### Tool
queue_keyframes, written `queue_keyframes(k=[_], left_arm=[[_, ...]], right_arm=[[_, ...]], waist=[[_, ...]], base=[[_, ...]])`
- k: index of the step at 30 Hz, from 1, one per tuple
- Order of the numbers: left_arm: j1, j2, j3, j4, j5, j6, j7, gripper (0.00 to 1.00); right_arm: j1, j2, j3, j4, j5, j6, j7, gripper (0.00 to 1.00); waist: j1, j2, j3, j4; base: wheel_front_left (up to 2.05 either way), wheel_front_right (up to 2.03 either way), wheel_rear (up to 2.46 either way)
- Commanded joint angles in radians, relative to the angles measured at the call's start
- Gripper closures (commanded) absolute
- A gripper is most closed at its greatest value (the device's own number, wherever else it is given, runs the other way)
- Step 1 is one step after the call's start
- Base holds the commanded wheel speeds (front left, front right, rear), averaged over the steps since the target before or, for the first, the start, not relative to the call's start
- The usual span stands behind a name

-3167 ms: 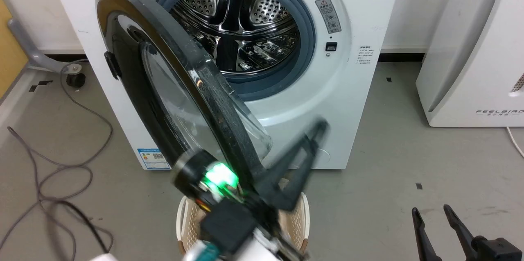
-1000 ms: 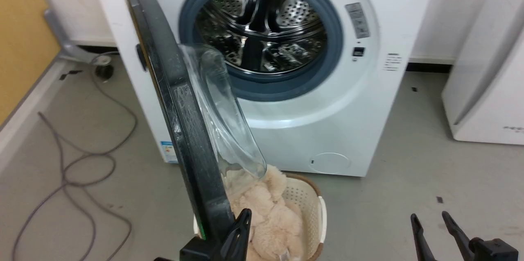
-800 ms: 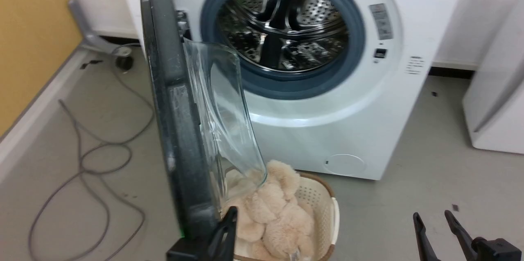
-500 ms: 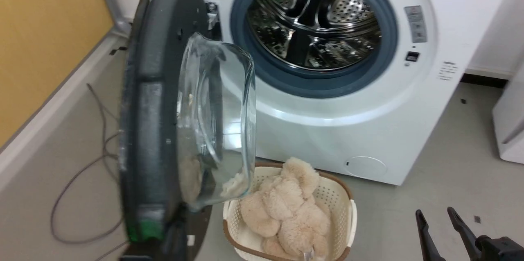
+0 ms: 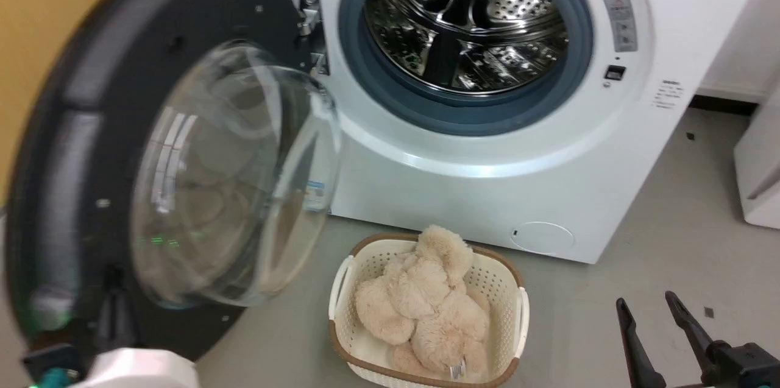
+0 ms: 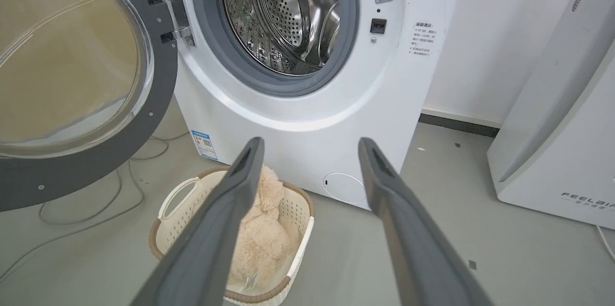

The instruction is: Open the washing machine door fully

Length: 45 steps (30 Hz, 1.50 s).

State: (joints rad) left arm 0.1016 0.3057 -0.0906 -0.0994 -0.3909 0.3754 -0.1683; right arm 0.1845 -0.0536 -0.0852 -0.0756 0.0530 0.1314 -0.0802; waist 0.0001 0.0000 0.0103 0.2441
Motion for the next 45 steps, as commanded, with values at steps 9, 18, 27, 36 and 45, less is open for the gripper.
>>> queue_keyframes(k=[9, 18, 27, 36, 45], left_arm=[[-0.089, 0.055, 0.167, 0.212, -0.102, -0.044, -0.070, 1.00], [-0.148, 0.072, 0.246, 0.339, -0.111, -0.078, -0.091, 1.00], [-0.090, 0.024, 0.279, 0.313, -0.054, -0.121, -0.093, 1.00], [0.068, -0.064, 0.258, 0.156, 0.003, -0.110, -0.093, 0.00], [0.161, -0.131, 0.126, 0.034, 0.049, -0.116, -0.065, 0.00]], right_arm=[[0.002, 0.003, 0.005, -0.063, -0.011, -0.001, 0.023, 0.00], [-0.007, 0.003, 0.000, -0.071, -0.005, -0.001, 0.034, 0.00], [0.000, 0.003, -0.001, -0.049, 0.009, -0.001, 0.037, 0.00], [0.008, 0.003, 0.016, -0.025, 0.027, -0.001, 0.026, 0.00], [0.007, 0.003, 0.026, -0.028, 0.022, -0.001, 0.022, 0.00]], waist=[[-0.0001, 0.0000, 0.028, -0.068], [-0.0001, 0.0000, 0.044, -0.090], [-0.0001, 0.0000, 0.005, -0.101], [-0.0001, 0.0000, -0.029, -0.098], [-0.0001, 0.0000, -0.060, -0.115]], base=[[0.00, 0.00, 0.00], [0.00, 0.00, 0.00], [0.00, 0.00, 0.00], [0.00, 0.00, 0.00], [0.00, 0.00, 0.00]])
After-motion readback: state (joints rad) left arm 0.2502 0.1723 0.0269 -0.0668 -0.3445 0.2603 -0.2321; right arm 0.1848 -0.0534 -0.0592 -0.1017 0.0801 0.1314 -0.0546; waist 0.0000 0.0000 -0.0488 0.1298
